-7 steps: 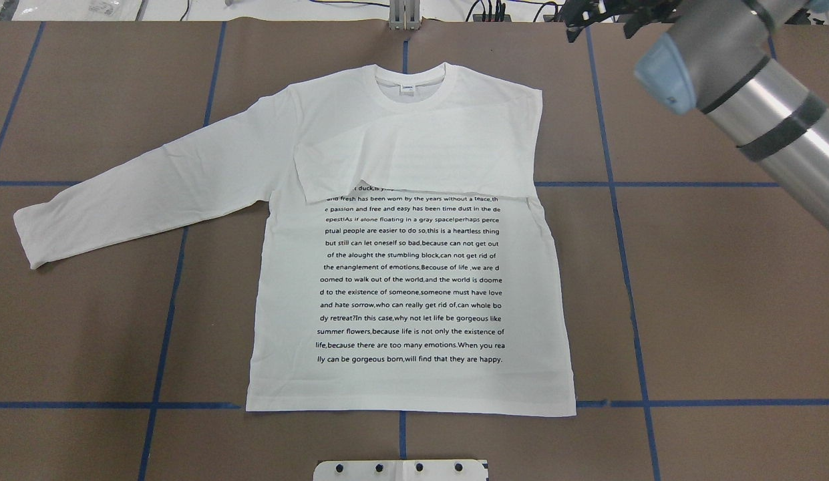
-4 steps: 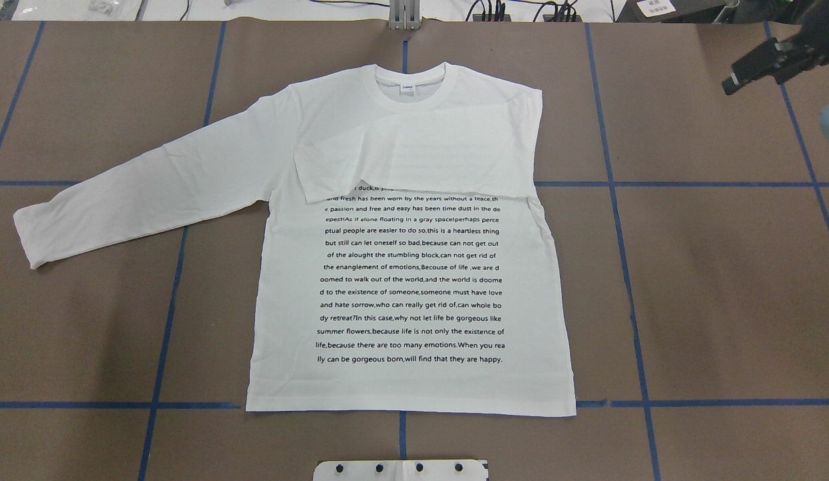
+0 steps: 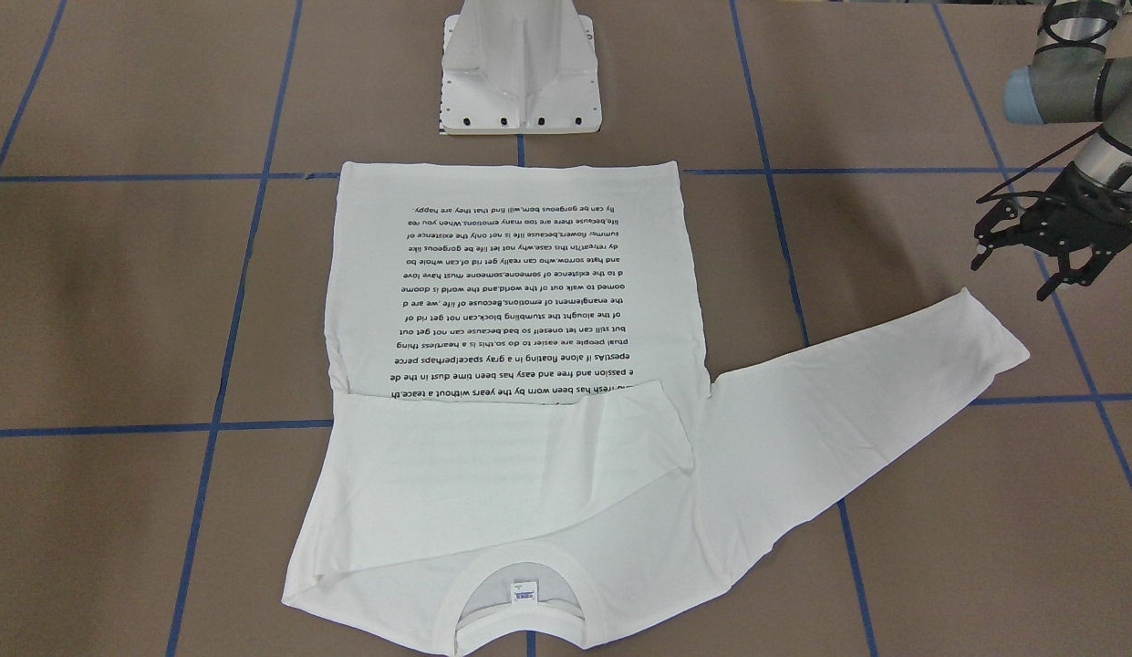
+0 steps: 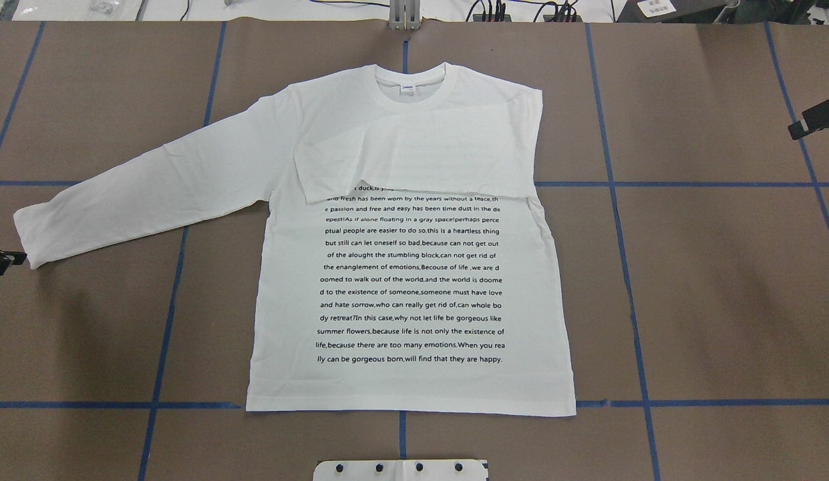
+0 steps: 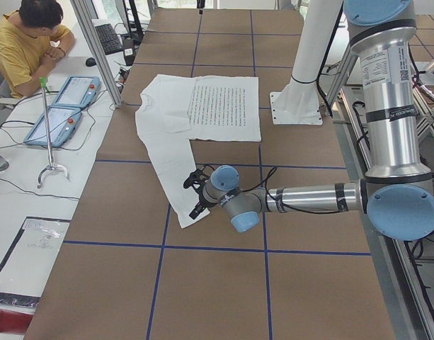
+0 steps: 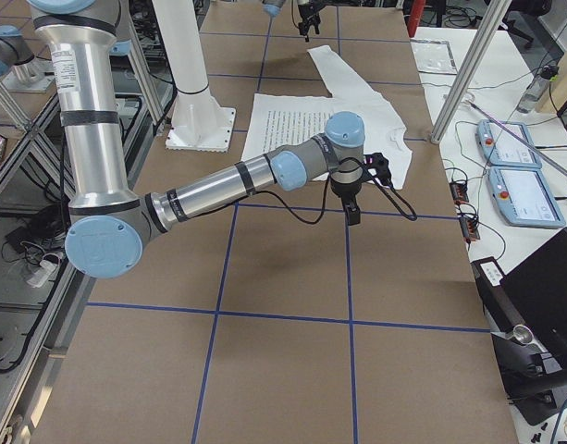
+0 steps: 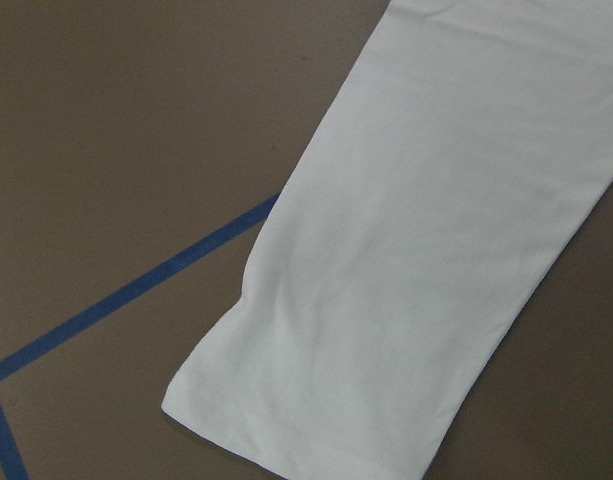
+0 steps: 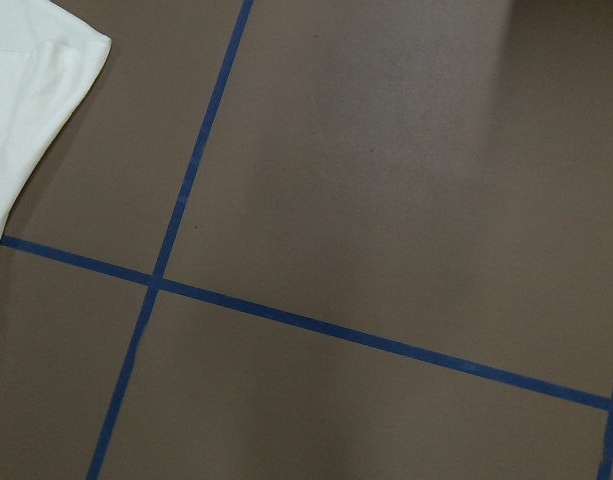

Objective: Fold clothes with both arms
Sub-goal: 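Lower the left gripper to the cuff of the other sleeve and grasp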

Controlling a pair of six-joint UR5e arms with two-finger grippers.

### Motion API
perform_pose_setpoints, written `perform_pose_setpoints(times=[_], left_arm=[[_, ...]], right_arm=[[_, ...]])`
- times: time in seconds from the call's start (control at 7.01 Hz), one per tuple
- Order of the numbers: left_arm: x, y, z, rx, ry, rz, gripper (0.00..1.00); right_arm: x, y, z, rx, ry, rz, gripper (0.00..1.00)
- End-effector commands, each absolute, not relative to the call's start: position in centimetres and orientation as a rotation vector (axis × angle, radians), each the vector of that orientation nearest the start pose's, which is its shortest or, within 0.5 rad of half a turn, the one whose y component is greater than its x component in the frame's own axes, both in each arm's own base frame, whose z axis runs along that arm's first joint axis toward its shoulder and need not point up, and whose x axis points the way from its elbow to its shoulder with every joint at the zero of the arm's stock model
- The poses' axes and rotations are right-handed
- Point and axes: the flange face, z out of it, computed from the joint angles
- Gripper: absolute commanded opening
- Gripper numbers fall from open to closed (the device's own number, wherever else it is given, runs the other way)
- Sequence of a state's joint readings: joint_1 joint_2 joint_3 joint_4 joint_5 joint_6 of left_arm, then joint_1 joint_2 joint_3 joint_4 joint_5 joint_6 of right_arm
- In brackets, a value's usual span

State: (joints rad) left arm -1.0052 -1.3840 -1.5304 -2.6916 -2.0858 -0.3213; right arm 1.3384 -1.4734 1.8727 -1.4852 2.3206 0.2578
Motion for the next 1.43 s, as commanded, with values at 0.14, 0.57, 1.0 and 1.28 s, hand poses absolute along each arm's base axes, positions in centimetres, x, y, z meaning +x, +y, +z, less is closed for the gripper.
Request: perform_pose_setpoints(times=[0.14,0.57,1.0,1.28], left_arm=[[19.6,-40.3,64.9,0.582,0.795,0.507,0.9],[20.3,-41.1,66.4,0.563,0.78,0.504,0.71],[20.3,-41.1,66.5,0.562,0.779,0.506,0.46],[20.3,-41.2,66.3,0.567,0.78,0.507,0.0]], right_arm=[[-5.5,-52.5,45.4,0.27,-0.806,-0.146,1.0],[-5.5,-52.5,45.3,0.272,-0.808,-0.149,1.0],[-5.5,-52.5,45.0,0.279,-0.808,-0.153,1.0],[-5.5,-52.4,44.9,0.282,-0.809,-0.154,1.0]])
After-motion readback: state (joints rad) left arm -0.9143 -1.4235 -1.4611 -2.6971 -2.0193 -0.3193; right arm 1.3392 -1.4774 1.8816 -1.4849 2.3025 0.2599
